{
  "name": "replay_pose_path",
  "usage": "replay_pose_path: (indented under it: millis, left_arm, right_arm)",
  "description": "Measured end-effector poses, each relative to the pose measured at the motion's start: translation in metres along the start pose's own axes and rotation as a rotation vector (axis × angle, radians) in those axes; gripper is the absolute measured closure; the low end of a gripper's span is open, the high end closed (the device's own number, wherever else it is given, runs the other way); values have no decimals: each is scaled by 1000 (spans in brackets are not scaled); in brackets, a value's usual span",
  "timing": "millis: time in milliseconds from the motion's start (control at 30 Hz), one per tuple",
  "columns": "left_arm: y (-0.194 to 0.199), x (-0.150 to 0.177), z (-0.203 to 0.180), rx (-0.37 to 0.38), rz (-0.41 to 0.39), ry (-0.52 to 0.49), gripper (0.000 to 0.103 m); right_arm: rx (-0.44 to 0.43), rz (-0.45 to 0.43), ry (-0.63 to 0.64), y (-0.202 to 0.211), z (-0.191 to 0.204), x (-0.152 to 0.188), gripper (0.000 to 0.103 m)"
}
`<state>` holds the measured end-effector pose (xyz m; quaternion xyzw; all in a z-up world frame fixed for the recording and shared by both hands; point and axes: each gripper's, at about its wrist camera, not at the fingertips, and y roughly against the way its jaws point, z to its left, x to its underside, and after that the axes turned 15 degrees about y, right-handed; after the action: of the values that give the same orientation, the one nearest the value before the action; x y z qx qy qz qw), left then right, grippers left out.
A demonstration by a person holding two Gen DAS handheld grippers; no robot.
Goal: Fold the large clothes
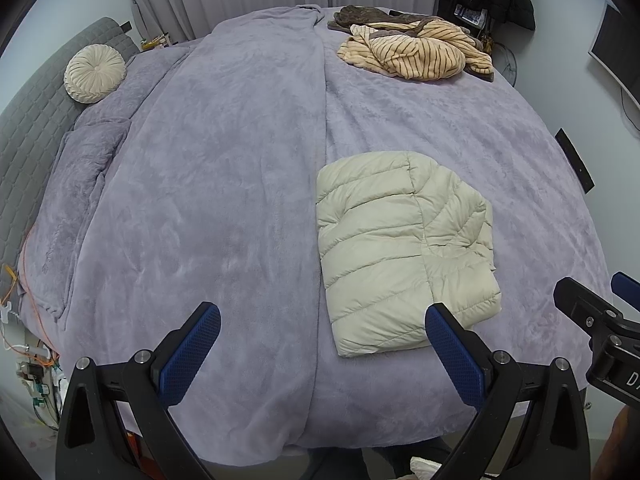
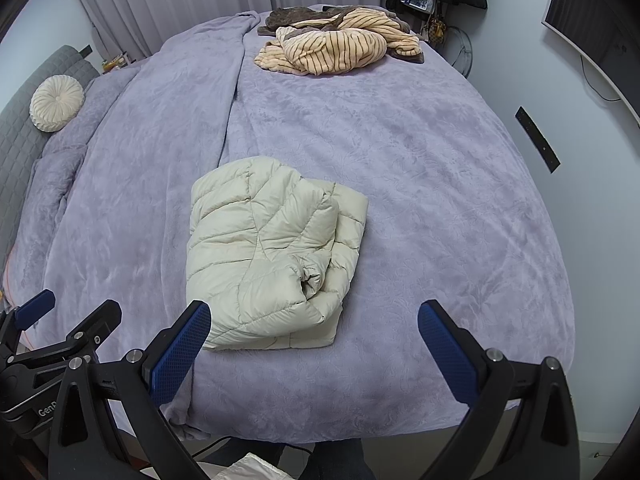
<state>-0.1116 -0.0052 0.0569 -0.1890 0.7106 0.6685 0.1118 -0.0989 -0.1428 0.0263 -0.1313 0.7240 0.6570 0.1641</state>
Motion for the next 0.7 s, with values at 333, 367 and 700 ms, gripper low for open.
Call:
replay_pose_path:
  millis: [333, 367, 700]
  left_arm:
    - [-3, -1, 4, -3, 0, -9, 1]
    - [-3, -2, 3, -4, 0, -10, 1]
    - [-5, -6, 6, -11, 3, -12, 1]
  right_arm:
    - [1, 1, 4, -1, -2, 0, 0]
    - [1, 1, 4, -1, -1, -1, 0]
    - [0, 1, 5, -2, -1, -2, 0]
